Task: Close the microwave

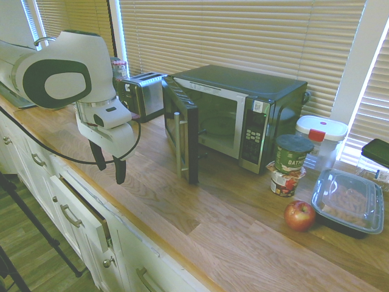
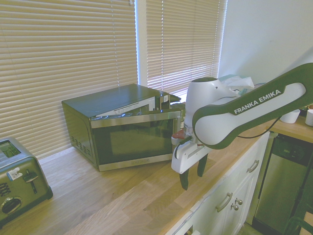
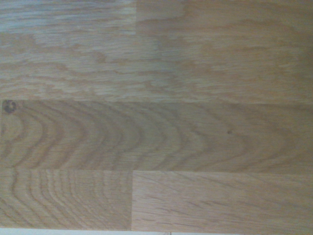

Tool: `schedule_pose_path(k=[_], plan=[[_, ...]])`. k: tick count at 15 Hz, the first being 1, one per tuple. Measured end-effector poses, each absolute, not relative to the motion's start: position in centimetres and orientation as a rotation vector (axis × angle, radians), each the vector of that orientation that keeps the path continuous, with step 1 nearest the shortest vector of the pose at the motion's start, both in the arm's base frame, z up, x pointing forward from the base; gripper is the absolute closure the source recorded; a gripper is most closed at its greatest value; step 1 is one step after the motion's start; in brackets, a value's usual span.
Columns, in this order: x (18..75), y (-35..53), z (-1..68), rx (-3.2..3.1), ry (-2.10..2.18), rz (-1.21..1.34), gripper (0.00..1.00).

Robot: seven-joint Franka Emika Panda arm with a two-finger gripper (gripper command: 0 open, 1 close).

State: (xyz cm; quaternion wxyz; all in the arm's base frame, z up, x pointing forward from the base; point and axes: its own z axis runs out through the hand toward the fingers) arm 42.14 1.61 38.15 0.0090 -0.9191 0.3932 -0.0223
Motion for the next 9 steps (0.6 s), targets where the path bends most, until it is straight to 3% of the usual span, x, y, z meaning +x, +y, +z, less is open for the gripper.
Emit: schedule_pose_path(k=[5, 9], plan=[[42.4, 1.6, 38.5, -2.862, 1.227, -0.090, 0.00], [45.2, 1.8, 43.6, -2.817, 1.204, -0.229, 0.00]])
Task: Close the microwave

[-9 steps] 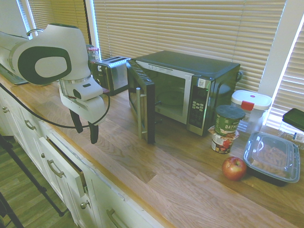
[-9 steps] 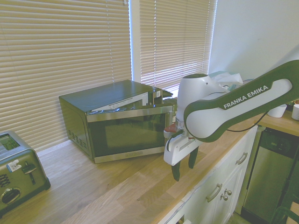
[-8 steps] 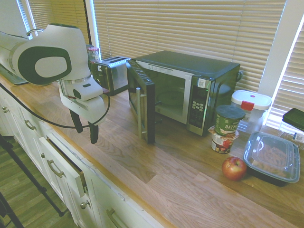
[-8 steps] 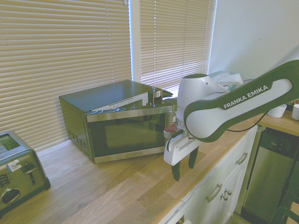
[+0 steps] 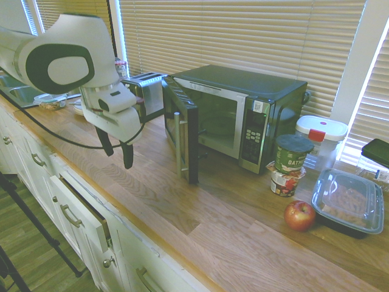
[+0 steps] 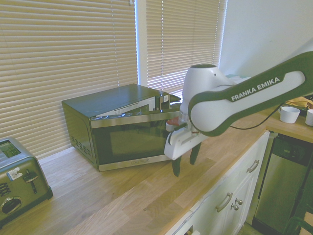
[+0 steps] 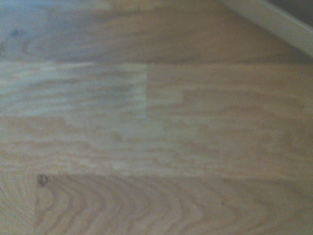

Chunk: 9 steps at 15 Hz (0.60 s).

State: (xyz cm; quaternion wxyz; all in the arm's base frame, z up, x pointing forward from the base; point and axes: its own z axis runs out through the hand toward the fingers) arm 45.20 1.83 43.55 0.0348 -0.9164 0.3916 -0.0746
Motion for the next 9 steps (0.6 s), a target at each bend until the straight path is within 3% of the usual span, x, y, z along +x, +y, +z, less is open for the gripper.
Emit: schedule_pose_path(k=[9], plan=[[52.6, 1.8, 47.9, -2.766, 1.211, -0.382, 0.00]])
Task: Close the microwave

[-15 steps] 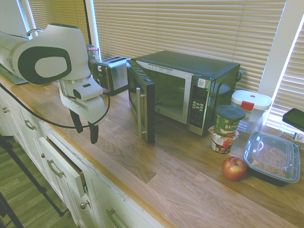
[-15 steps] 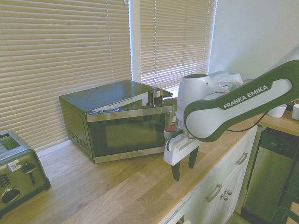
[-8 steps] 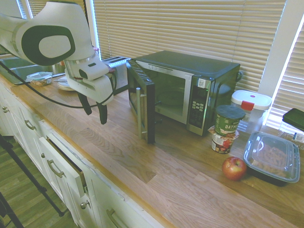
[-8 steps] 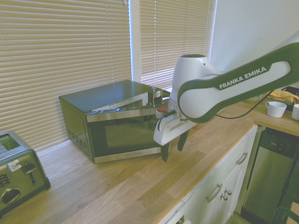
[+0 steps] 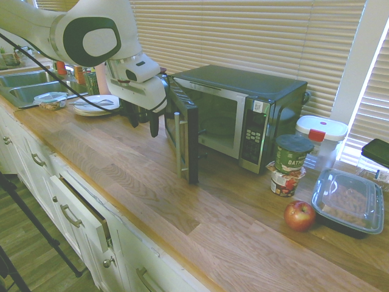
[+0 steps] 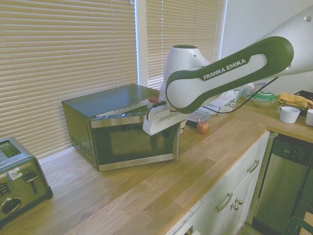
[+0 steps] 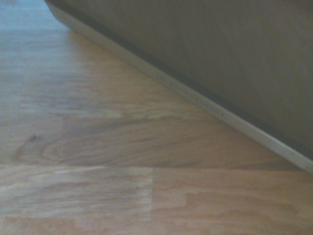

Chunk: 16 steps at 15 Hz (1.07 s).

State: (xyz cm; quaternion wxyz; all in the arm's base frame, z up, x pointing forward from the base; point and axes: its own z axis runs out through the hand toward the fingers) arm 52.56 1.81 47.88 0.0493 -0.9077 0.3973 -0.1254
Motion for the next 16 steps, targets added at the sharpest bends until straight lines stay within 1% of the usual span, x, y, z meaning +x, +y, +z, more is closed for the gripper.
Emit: schedule_pose_path(k=[3, 8, 12, 16], plan=[[54.9, 0.4, 48.9, -2.739, 1.303, -0.449, 0.00], [61.6, -3.2, 47.7, -2.704, 1.402, -0.482, 0.00], [64.9, -3.6, 49.2, -2.662, 1.389, -0.549, 0.00], [67.7, -4.2, 48.4, -2.625, 1.364, -0.618, 0.00]])
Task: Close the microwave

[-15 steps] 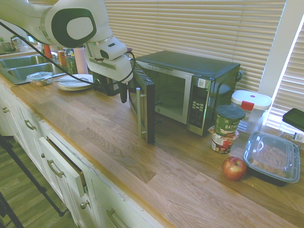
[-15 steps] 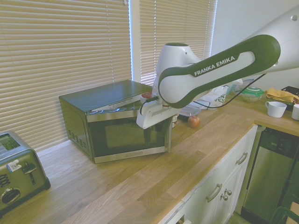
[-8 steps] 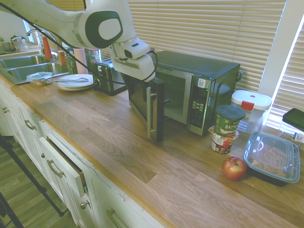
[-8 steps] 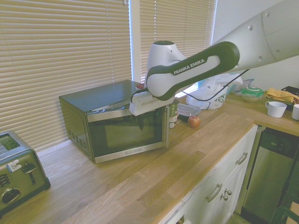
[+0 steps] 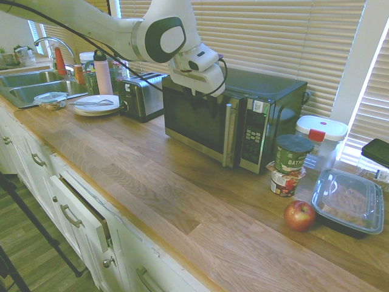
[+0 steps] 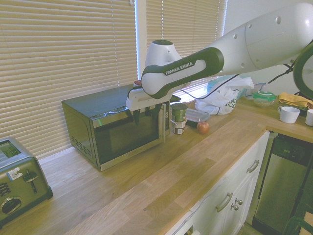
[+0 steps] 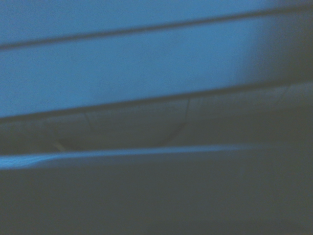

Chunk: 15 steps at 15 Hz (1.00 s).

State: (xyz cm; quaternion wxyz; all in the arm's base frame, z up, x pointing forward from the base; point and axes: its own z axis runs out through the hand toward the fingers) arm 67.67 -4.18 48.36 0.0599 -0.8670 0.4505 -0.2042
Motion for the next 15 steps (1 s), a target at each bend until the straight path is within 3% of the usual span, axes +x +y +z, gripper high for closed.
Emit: schedule_pose_path(k=[10, 15], plan=[[67.8, -3.4, 50.5, -2.600, 1.332, -0.682, 0.00], [61.5, -2.1, 48.3, -2.636, 1.328, -0.568, 0.00]])
